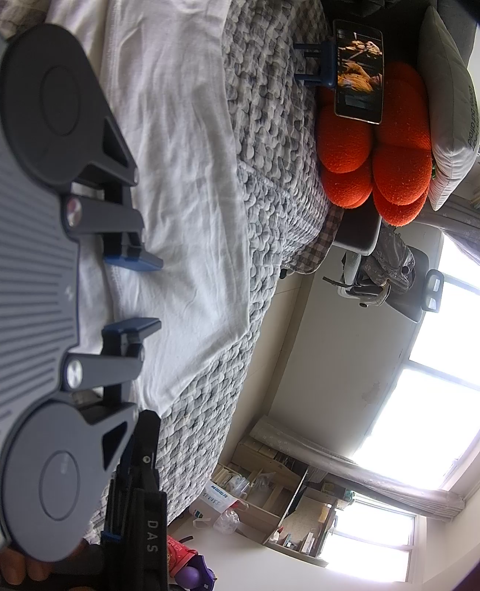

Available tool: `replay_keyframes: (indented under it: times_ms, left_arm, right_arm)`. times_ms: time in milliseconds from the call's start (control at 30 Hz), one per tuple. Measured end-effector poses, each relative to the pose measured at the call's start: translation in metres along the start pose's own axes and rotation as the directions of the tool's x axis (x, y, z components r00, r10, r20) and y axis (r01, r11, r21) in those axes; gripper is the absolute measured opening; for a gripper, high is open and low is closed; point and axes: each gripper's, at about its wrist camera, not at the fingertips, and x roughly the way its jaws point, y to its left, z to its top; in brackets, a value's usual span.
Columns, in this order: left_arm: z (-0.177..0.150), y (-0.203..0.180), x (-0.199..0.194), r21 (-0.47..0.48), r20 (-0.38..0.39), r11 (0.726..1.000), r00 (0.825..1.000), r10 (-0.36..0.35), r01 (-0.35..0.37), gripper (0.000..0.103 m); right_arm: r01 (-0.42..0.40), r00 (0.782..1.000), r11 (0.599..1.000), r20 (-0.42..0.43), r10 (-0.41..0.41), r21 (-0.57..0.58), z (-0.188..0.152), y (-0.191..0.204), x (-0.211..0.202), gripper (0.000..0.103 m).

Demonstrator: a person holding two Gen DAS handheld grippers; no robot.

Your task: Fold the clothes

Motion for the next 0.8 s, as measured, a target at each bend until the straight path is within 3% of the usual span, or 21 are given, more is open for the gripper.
replay_keyframes:
  times_ms: [533,800]
  left_arm:
    - [0.002,0.002,-0.001,-0.012,-0.005,1.000,1.000,-0.004,0.004,0.029]
    - [0.010,0.008,-0.011,-0.051,-0.005,0.998,0.999,0.037,-0.037,0.032]
  right_arm:
    - [-0.042,0.999,0.995,-0.001,0.042,0.087,0.003,-0.008,-0.003,0.031]
    - [-0.035,0.999,0.996,-0.014,0.037,0.085,0.004,-0.013,-0.007,0.031]
